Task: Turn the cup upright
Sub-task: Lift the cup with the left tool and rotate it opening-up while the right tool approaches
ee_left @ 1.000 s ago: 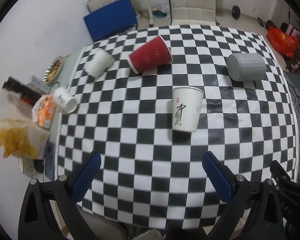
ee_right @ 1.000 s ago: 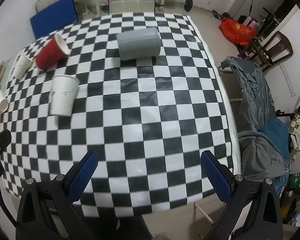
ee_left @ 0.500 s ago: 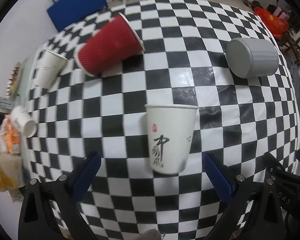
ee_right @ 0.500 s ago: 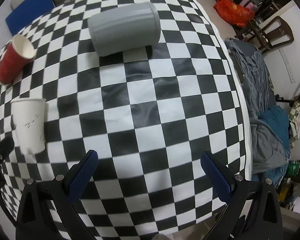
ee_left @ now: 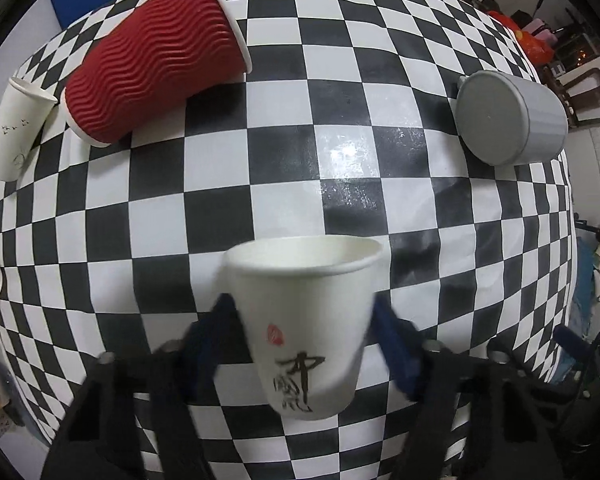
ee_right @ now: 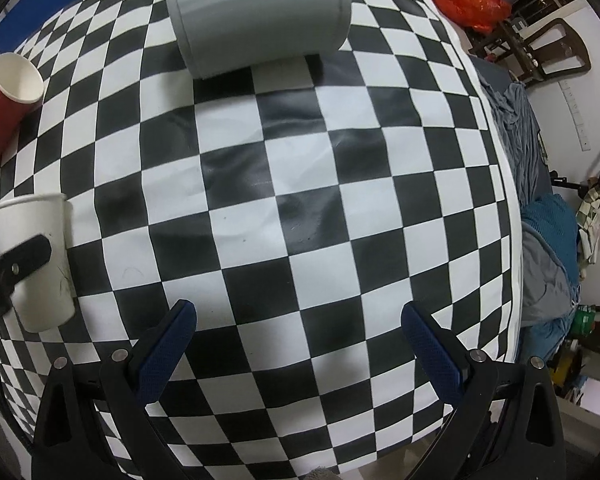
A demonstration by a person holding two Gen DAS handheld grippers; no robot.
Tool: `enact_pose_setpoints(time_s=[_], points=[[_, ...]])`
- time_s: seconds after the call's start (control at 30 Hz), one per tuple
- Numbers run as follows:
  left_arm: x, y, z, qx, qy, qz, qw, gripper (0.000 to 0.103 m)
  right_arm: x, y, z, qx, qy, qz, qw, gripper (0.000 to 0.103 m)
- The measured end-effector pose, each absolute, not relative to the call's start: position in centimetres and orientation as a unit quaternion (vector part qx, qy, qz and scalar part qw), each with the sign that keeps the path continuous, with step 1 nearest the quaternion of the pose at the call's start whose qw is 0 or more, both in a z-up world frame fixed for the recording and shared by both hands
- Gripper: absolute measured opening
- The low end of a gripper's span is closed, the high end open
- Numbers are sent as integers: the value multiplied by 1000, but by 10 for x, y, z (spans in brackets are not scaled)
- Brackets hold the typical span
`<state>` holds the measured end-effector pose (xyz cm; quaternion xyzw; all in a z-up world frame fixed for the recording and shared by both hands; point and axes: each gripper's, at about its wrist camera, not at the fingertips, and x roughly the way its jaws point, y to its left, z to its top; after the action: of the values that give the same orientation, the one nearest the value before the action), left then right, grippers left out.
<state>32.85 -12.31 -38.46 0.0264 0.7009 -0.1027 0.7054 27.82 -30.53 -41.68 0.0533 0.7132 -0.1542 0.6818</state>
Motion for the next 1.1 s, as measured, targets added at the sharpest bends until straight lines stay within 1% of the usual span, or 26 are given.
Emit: enact_pose_setpoints(time_s=[0.13, 0.3, 0.43, 0.63, 0.83, 1.1], points=[[328, -119, -389, 21, 697, -104, 709, 60, 281, -301, -421, 56, 714, -149, 682, 103], [306, -107, -364, -4, 694, -99, 713, 60, 283, -286, -415, 56, 712, -134, 687, 103], [292, -90, -352, -24, 693, -97, 714, 60, 276, -277, -407, 55, 709, -116, 694, 103], [249, -85, -338, -46, 699, -80, 709, 60, 256, -259, -402, 43, 712, -80, 696, 103], [218, -92, -349, -59, 714, -58, 695, 60, 231, -253, -404, 31, 718, -53, 693, 103], [204, -95, -374, -70, 721, -39, 688, 60, 215, -251, -410, 17, 724, -36, 689, 103]])
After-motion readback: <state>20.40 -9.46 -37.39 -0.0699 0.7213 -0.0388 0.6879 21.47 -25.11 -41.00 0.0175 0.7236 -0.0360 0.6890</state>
